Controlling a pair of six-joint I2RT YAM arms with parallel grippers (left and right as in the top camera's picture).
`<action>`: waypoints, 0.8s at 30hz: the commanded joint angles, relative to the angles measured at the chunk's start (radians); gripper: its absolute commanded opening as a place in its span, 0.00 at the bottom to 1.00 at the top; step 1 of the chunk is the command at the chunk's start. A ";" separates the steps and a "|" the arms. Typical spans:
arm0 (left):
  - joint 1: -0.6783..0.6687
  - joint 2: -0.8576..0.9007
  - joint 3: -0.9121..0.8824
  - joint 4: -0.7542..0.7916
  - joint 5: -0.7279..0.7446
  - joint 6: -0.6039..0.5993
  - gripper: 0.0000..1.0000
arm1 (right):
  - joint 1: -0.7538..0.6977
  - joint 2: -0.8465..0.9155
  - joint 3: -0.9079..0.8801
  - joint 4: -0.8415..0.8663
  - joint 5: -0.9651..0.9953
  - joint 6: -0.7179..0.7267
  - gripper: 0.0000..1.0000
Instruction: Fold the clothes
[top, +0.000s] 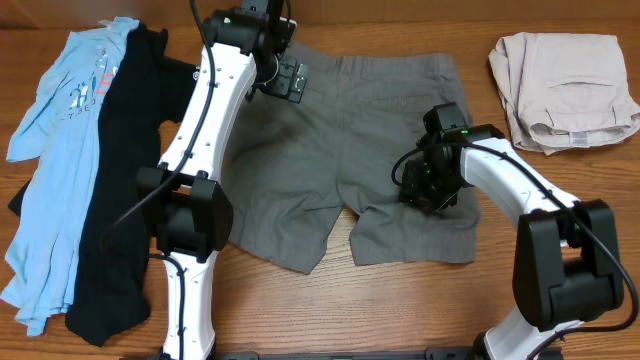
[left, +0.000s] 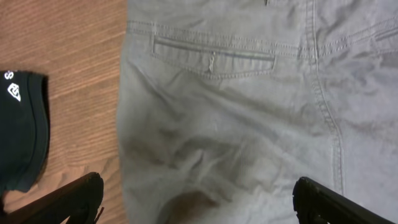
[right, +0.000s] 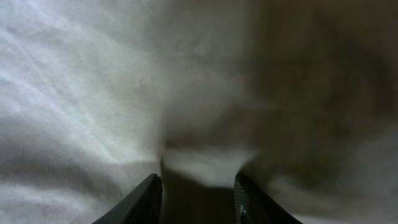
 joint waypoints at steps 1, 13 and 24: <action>-0.002 -0.017 0.007 0.018 0.023 0.037 1.00 | -0.020 -0.006 0.001 0.003 0.060 0.005 0.42; -0.002 -0.014 0.007 0.130 0.022 0.079 1.00 | -0.214 0.010 -0.112 0.018 0.117 -0.028 0.43; -0.002 0.011 0.006 0.148 0.023 0.090 1.00 | -0.414 0.010 -0.122 0.023 0.120 -0.079 0.48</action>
